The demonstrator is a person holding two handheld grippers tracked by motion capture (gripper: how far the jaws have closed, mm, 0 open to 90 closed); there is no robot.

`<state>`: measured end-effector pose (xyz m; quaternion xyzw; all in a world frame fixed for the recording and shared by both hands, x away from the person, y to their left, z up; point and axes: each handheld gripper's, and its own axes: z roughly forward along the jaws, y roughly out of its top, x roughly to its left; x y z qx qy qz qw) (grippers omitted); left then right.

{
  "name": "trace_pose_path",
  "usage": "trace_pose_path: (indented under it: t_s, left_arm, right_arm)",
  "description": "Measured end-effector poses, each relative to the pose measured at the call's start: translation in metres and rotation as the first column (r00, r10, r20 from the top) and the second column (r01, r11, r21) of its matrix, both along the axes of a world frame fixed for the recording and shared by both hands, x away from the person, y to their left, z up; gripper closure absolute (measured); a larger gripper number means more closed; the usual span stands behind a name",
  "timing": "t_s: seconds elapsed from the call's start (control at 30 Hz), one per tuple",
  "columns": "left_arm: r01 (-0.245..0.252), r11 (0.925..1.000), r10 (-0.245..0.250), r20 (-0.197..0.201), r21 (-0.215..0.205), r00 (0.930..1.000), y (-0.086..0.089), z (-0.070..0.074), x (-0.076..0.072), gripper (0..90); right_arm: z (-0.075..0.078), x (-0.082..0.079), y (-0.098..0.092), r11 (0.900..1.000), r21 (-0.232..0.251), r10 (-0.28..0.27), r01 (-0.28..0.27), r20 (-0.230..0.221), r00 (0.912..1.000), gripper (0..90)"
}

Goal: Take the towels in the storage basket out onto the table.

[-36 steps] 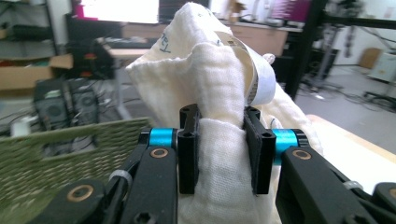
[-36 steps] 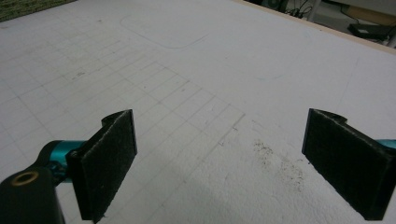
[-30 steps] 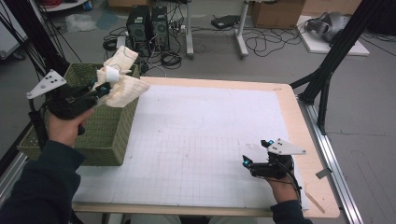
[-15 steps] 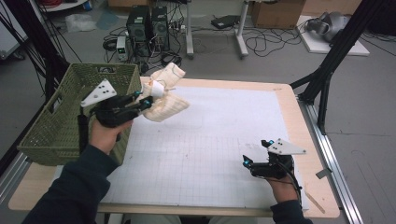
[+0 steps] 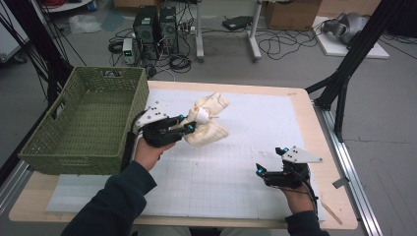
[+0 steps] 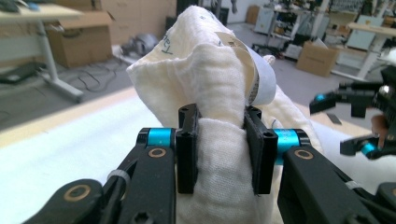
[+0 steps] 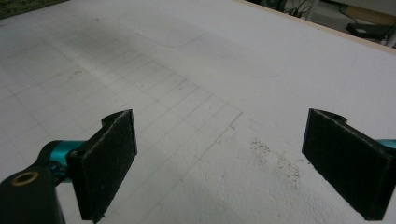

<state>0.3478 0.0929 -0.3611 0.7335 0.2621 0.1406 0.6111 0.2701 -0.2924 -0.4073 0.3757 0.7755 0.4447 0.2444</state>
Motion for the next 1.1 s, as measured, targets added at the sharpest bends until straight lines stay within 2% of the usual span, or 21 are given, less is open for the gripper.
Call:
trace_pose_path:
  t_s: [0.2,0.37,0.5,0.6,0.7,0.77,0.83,1.0,1.1]
  left_arm:
    - [0.011,0.9966,-0.009,-0.023,0.081,0.9997,-0.031,-0.028,0.005,68.8]
    - [0.034,0.9869,-0.027,-0.044,0.158,0.9987,-0.057,-0.053,0.009,68.6]
    - [0.067,0.9833,-0.054,-0.077,0.169,0.9955,-0.072,-0.069,0.009,68.4]
    - [0.07,0.9784,-0.052,-0.1,0.195,0.9937,-0.078,-0.078,0.011,65.7]
    - [0.039,0.9801,-0.012,-0.142,0.195,0.9898,-0.075,-0.08,0.015,48.2]
    - [0.002,0.9826,0.025,-0.141,0.186,0.9897,-0.069,-0.075,0.016,38.1]
    - [-0.035,0.987,0.057,-0.136,0.157,0.9891,-0.058,-0.066,0.016,29.9]
    - [-0.094,0.9923,0.101,-0.09,0.081,0.9909,-0.021,-0.041,0.01,26.7]
    - [-0.111,0.9916,0.116,-0.071,0.066,0.9908,0.0,-0.039,0.0,26.3]
  right_arm:
    - [0.0,0.001,0.0,1.0,-0.001,-0.001,0.001,0.0,1.0,9.3]
    - [0.0,0.001,-0.002,1.0,-0.001,-0.002,0.002,-0.002,1.0,9.3]
    - [-0.001,0.002,-0.003,1.0,-0.001,-0.003,0.003,0.003,1.0,9.3]
    - [-0.001,0.001,-0.003,1.0,0.0,-0.003,0.003,0.001,1.0,9.3]
    - [-0.001,0.001,-0.004,1.0,-0.001,-0.003,0.003,0.0,1.0,9.3]
    - [-0.001,0.001,-0.004,1.0,0.0,-0.003,0.003,0.0,1.0,9.3]
    - [-0.001,0.001,-0.005,1.0,0.0,-0.004,0.004,-0.001,1.0,9.3]
    - [-0.002,0.001,-0.005,1.0,0.002,-0.007,0.007,-0.003,1.0,9.3]
    - [-0.002,0.001,-0.004,1.0,-0.001,-0.005,0.005,-0.006,1.0,9.3]
